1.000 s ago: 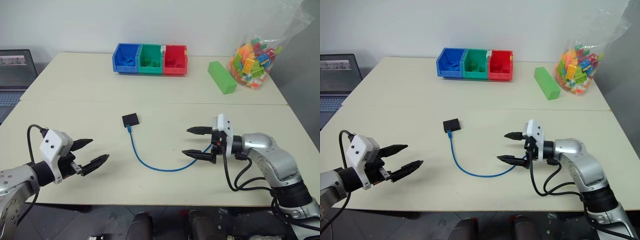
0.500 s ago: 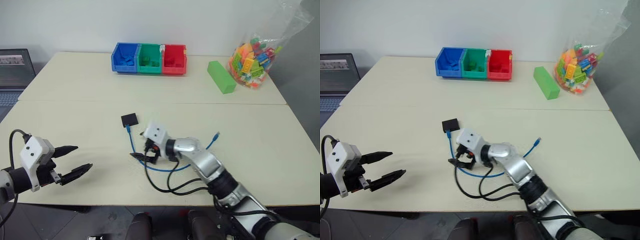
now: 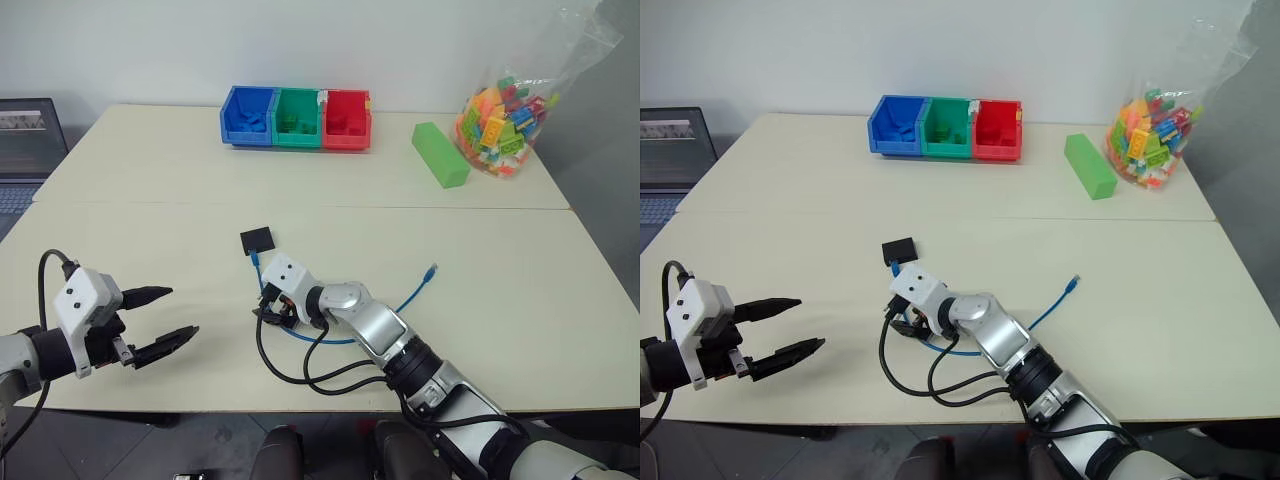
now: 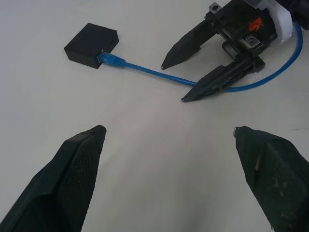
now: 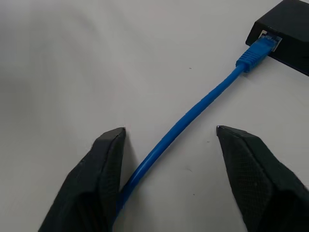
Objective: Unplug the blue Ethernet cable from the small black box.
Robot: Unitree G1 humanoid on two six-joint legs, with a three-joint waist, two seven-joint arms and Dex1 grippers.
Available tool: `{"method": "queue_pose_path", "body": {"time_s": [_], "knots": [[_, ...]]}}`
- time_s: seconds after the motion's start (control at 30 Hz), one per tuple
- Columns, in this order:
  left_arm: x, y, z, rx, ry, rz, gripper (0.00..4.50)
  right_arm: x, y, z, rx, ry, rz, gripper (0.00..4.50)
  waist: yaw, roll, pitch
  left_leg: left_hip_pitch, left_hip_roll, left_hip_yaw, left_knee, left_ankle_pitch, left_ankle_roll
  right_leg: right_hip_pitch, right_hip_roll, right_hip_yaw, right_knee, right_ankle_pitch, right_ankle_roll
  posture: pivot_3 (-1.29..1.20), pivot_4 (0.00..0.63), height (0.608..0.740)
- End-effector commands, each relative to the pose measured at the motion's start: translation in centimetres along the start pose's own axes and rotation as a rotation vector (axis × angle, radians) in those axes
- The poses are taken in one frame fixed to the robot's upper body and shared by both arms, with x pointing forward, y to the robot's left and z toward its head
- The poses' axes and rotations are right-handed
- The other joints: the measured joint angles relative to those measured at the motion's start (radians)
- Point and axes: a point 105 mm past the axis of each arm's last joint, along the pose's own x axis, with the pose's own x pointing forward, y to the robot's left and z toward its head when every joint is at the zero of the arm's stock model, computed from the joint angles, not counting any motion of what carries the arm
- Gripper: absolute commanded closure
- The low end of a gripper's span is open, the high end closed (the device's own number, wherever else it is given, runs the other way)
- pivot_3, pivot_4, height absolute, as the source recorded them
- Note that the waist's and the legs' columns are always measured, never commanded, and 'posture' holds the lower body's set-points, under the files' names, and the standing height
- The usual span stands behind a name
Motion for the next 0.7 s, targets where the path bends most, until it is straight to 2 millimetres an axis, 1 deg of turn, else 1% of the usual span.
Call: {"method": "queue_pose_path", "body": {"time_s": [0.03,0.07,0.13,0.2,0.23,0.3,0.33,0.4,0.5,0.57,0.6,0.7], "knots": [[0.0,-0.4,0.8,0.023,-0.011,-0.027,0.00,0.3,0.5,0.5,0.006,0.003,0.021,2.19,-0.001,0.000,0.000,0.000,0.000,0.000,0.000,0.000,0.000,0.000,0.000,0.000,0.000,0.000,0.000,0.00,0.150,0.740],[0.0,-0.5,0.8,0.022,-0.010,-0.033,0.00,0.3,0.5,0.5,0.010,0.006,0.019,2.49,-0.001,0.000,0.000,0.000,0.000,0.000,0.000,0.000,0.000,0.000,0.000,0.000,0.000,0.000,0.000,0.00,0.150,0.740],[0.0,-0.6,0.7,0.018,-0.003,-0.046,0.00,0.2,0.3,0.3,0.016,0.013,0.016,2.88,-0.002,0.000,0.000,0.000,0.000,0.000,0.000,0.000,0.000,0.000,0.000,0.000,0.000,0.000,0.000,0.00,0.150,0.740],[-0.1,-0.7,0.5,0.015,0.011,-0.057,0.00,-0.2,-0.2,0.0,0.019,0.019,0.010,3.48,-0.003,0.000,0.000,0.000,0.000,0.000,0.000,0.000,0.000,0.000,0.000,0.000,0.000,0.000,0.000,0.00,0.150,0.740],[-0.2,-0.7,0.4,0.015,0.014,-0.060,0.00,-0.4,-0.4,-0.1,0.019,0.021,0.008,3.69,-0.003,0.000,0.000,0.000,0.000,0.000,0.000,0.000,0.000,0.000,0.000,0.000,0.000,0.000,0.000,0.00,0.150,0.740],[-0.1,-0.8,0.2,0.017,0.024,-0.064,0.00,-1.9,-1.7,-0.8,-0.021,0.032,-0.008,4.25,-0.002,0.000,0.000,0.000,0.000,0.000,0.000,0.000,0.000,0.000,0.000,0.000,0.000,0.000,0.000,0.00,0.150,0.740],[0.1,-0.9,0.1,0.020,0.026,-0.074,0.00,-3.2,-2.8,-1.4,-0.065,0.040,-0.019,4.44,0.001,0.001,0.000,0.000,0.000,0.000,0.000,0.000,0.000,0.000,0.000,0.000,0.000,0.000,0.000,0.00,0.150,0.740],[0.4,-1.1,0.0,0.023,0.028,-0.089,0.00,-5.0,-3.9,-2.1,-0.123,0.057,-0.026,4.44,0.010,0.001,0.000,0.000,-0.002,-0.001,0.000,0.000,0.000,0.000,0.000,-0.001,-0.001,0.000,0.000,0.00,0.150,0.740],[1.0,-1.4,0.2,0.026,0.015,-0.112,0.00,-8.8,-6.4,-3.9,-0.211,0.116,-0.040,4.44,0.020,-0.001,0.000,0.000,-0.004,0.001,0.000,0.000,0.000,0.001,-0.001,0.000,-0.002,0.000,0.001,0.00,0.150,0.740],[1.5,-1.6,0.3,0.029,0.009,-0.128,0.00,-11.3,-7.9,-4.8,-0.236,0.152,-0.050,4.44,0.024,-0.001,-0.001,0.000,-0.004,0.000,0.001,0.000,0.000,0.002,-0.001,0.000,-0.002,-0.001,0.001,0.00,0.150,0.740],[1.6,-1.7,0.3,0.031,0.008,-0.136,0.00,-12.4,-8.3,-5.1,-0.245,0.167,-0.049,4.44,0.023,0.000,0.000,0.000,-0.004,0.001,0.001,0.000,0.000,0.002,-0.001,0.000,-0.002,-0.001,0.002,0.00,0.150,0.740],[2.1,-1.8,0.4,0.033,0.002,-0.150,0.00,-14.5,-8.7,-5.7,-0.245,0.195,-0.027,4.44,0.019,0.000,0.000,0.000,-0.003,0.001,0.001,0.000,0.000,0.002,-0.001,0.000,-0.002,0.000,0.001,0.00,0.150,0.740]]}}
